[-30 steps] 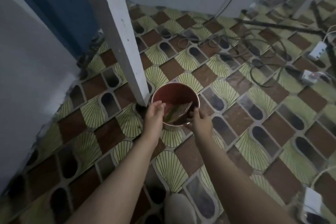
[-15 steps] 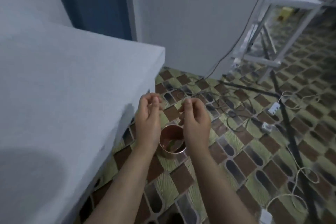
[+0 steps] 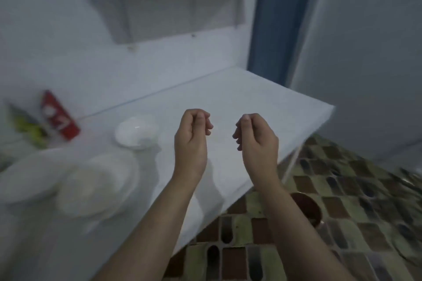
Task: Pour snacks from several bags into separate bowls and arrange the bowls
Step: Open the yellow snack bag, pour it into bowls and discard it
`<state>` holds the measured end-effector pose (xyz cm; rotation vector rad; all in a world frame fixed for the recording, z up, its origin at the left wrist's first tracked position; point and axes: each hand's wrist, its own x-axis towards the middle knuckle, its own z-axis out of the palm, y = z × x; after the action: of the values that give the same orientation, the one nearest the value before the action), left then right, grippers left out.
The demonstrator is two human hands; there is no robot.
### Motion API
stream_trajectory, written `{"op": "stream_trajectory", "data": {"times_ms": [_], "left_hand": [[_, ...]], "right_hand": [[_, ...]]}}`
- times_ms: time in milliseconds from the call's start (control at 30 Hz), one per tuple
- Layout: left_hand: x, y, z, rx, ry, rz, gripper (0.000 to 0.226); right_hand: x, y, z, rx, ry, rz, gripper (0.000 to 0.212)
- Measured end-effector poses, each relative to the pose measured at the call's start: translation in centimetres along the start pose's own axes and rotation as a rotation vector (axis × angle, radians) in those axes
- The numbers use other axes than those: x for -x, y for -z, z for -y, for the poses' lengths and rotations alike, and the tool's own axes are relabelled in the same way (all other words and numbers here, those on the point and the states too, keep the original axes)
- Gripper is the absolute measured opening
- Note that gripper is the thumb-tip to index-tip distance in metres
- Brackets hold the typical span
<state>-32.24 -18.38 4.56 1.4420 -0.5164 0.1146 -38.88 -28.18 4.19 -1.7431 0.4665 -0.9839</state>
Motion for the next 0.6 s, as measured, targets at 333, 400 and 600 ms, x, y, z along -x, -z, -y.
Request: {"op": "stream_trajectory", "data": {"times_ms": [333,400,600], "left_hand": [[-2.9,26.7,-1.0,-0.297,-0.007,-0.521,0.022],[-3.8,31.5,-0.7,-0.362,0.003,-0.573,0.019],[-7.5,43.6,-0.2,-0.593,-0.077,-0.694,0.015]], "right_hand": [[6.7,-22.5,8.4,-0.211,0.029,0.387,0.027],[7.5,-27.1,9.7,-0.233,0.061,0.427,0.028],[8.9,-38.7,13.0,-0.27,0.182,0.464,0.035]]}}
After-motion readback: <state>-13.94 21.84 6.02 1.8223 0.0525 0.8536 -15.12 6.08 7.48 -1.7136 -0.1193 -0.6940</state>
